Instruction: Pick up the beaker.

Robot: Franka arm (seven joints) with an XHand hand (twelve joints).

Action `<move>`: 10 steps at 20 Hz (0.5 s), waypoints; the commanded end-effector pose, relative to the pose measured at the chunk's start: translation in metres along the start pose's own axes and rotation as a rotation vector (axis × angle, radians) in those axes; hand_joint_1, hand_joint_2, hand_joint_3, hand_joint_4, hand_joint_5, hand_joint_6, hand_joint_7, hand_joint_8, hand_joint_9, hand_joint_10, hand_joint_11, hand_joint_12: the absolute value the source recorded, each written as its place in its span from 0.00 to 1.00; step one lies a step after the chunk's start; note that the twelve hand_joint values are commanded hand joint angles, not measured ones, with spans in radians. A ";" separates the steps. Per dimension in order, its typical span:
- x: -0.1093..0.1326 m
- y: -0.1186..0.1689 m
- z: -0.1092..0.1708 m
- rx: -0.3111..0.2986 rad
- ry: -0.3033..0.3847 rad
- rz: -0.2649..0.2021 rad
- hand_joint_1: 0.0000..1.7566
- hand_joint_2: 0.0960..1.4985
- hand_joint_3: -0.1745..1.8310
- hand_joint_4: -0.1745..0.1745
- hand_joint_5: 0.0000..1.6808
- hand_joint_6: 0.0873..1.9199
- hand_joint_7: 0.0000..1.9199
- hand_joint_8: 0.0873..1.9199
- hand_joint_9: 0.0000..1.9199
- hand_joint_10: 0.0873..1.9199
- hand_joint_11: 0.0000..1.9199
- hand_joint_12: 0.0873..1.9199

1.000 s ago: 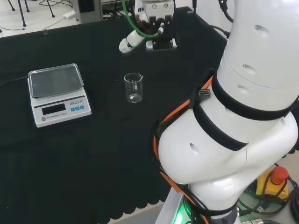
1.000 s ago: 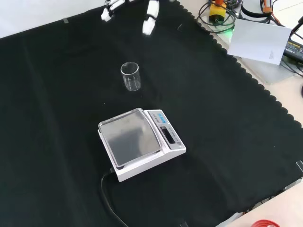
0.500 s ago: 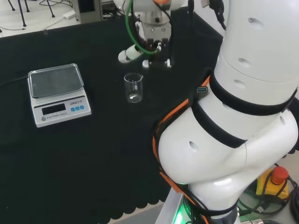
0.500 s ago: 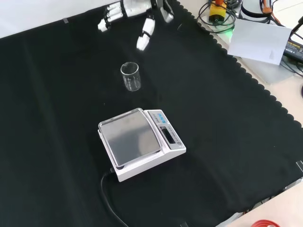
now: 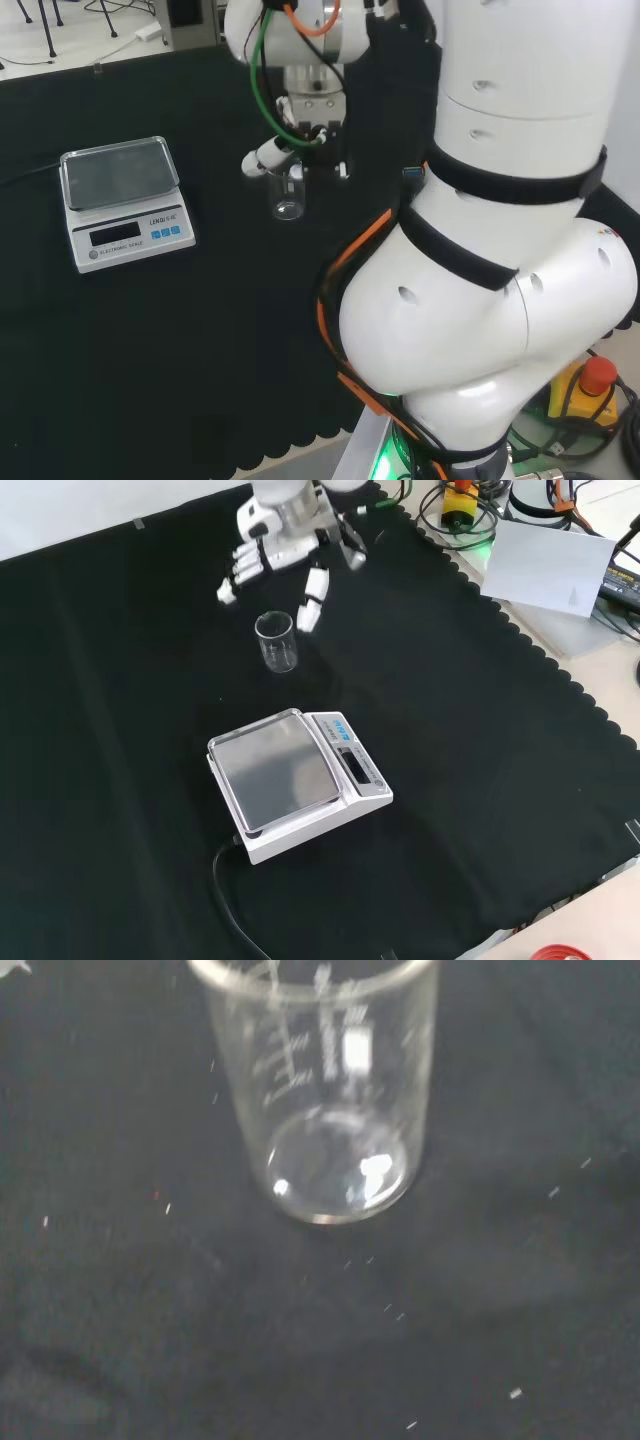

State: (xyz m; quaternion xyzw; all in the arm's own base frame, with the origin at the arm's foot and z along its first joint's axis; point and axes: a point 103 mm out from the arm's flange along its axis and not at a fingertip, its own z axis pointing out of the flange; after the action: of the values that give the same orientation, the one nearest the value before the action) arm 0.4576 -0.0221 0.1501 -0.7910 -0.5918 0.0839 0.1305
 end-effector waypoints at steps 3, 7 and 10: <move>0.033 0.019 0.031 0.076 -0.016 -0.029 0.29 0.40 0.15 0.80 0.00 0.00 0.00 0.27 0.08 0.42 0.00 0.76; 0.034 0.024 0.039 0.096 -0.037 -0.021 0.29 0.39 0.15 0.81 0.00 0.00 0.00 0.27 0.08 0.42 0.00 0.76; 0.028 0.029 0.042 0.103 -0.064 -0.008 0.29 0.39 0.15 0.81 0.00 0.00 0.00 0.27 0.08 0.42 0.00 0.76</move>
State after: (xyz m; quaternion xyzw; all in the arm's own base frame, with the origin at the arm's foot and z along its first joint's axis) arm 0.4791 0.0038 0.1083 -0.7780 -0.5968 0.1192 0.1559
